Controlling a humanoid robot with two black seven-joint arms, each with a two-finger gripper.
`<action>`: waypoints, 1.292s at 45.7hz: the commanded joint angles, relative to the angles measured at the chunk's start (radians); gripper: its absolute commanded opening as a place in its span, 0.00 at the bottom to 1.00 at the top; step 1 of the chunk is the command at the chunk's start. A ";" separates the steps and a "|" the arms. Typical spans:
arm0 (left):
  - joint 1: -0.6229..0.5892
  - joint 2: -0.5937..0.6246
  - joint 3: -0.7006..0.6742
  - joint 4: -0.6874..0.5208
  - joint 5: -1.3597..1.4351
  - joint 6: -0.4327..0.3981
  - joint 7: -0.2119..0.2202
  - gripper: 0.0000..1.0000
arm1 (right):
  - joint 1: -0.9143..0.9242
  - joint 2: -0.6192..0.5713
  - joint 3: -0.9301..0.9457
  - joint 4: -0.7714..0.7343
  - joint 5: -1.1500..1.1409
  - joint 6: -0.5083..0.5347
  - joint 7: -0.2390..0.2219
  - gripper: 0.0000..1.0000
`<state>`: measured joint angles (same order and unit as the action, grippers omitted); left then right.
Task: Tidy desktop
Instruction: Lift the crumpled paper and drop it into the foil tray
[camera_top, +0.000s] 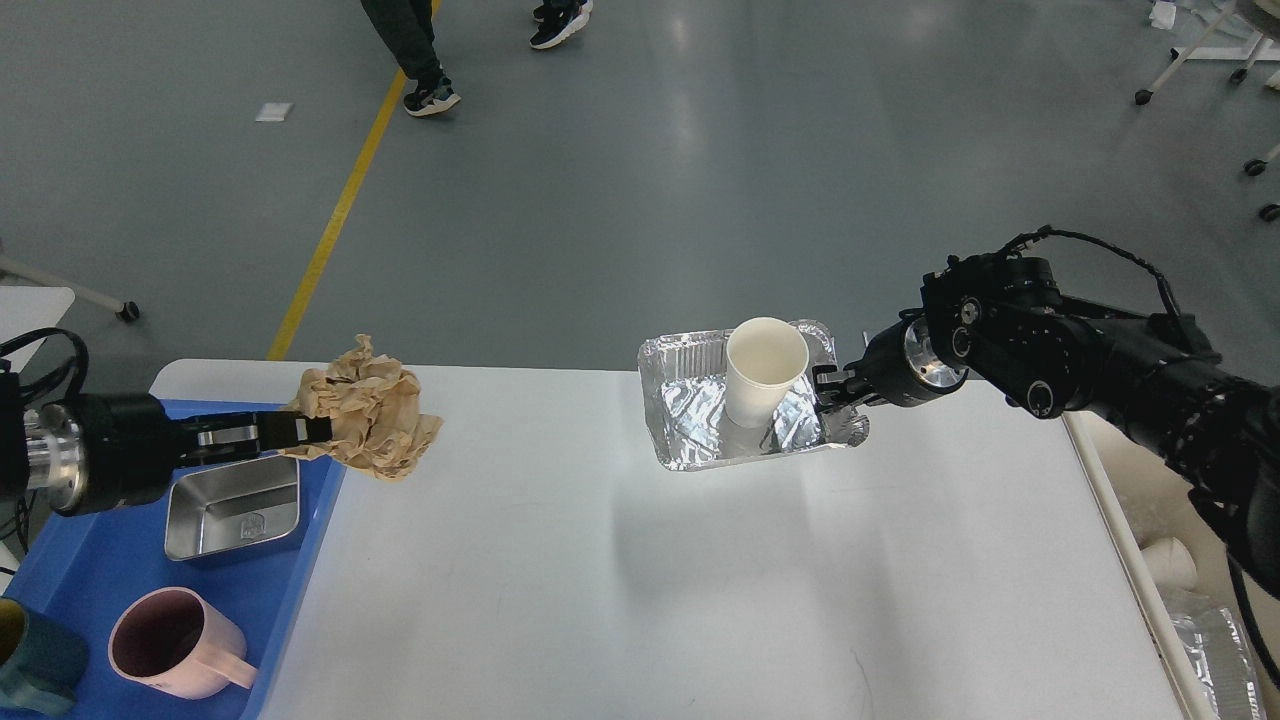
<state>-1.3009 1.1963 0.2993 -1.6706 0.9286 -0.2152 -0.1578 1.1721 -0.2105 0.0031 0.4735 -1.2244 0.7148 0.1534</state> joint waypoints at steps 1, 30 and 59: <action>-0.014 -0.089 -0.025 0.064 -0.002 0.000 0.006 0.05 | 0.000 -0.001 0.000 0.008 0.000 -0.001 0.002 0.00; -0.052 -0.693 -0.049 0.472 -0.025 -0.009 -0.009 0.06 | 0.001 -0.007 0.000 0.014 0.003 0.000 0.002 0.00; -0.040 -0.879 -0.049 0.634 -0.027 -0.007 0.006 0.53 | 0.001 -0.021 0.000 0.033 0.005 -0.001 0.002 0.00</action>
<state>-1.3420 0.3214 0.2498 -1.0436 0.9019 -0.2235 -0.1575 1.1745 -0.2224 0.0036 0.5068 -1.2210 0.7133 0.1551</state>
